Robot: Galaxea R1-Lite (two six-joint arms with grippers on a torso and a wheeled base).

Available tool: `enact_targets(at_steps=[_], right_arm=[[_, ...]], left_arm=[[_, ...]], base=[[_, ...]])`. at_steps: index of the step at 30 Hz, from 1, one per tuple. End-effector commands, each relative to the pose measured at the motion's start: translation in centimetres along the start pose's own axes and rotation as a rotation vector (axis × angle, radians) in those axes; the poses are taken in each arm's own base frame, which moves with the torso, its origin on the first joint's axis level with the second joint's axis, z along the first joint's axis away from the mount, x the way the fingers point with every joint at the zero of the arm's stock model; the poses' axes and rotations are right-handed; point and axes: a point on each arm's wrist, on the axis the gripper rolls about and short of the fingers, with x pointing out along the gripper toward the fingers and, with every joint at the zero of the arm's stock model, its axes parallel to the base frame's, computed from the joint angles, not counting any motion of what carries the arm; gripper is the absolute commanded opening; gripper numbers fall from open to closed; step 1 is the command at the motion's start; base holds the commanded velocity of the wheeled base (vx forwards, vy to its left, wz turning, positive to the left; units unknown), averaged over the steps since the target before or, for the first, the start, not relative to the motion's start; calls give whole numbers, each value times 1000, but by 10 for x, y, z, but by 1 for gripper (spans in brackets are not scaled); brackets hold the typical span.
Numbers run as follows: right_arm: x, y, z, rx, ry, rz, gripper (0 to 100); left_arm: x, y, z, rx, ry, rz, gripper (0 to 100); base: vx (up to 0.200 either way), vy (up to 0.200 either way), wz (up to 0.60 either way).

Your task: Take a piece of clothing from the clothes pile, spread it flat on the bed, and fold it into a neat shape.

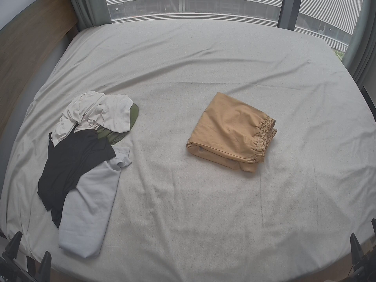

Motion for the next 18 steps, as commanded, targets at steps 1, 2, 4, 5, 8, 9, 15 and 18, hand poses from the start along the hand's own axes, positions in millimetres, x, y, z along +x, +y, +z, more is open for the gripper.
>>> enact_targets(at_steps=[1, 2, 4, 5, 8, 9, 15, 18], right_arm=[[0, 0, -5, 12, -1, -6, 100], [0, 0, -5, 12, -1, -6, 100], [0, 0, -5, 7, -1, -5, 100], [0, 0, -5, 7, -1, -3, 100], [0, 0, -5, 6, -4, 1, 100], [0, 0, -5, 7, -4, 3, 100], [0, 0, -5, -5, -4, 20, 100], [0, 0, -5, -2, -4, 21, 100]], left_arm=[[-2, 3, -3, 61, -6, 150, 100], [-2, 4, -3, 62, 2, 201, 100], [-2, 4, -3, 61, 7, 221, 100], [-2, 4, -3, 64, 5, 208, 100], [-3, 1, -3, 46, 26, 39, 100], [-3, 0, -3, 43, 31, 25, 100], [-4, 5, -3, -8, 22, 231, 100], [-4, 4, -4, 44, 37, 206, 100]], base=[[0, 0, 0], [0, 0, 0], [0, 0, 0], [0, 0, 0], [0, 0, 0], [0, 0, 0], [0, 0, 0], [0, 0, 0]])
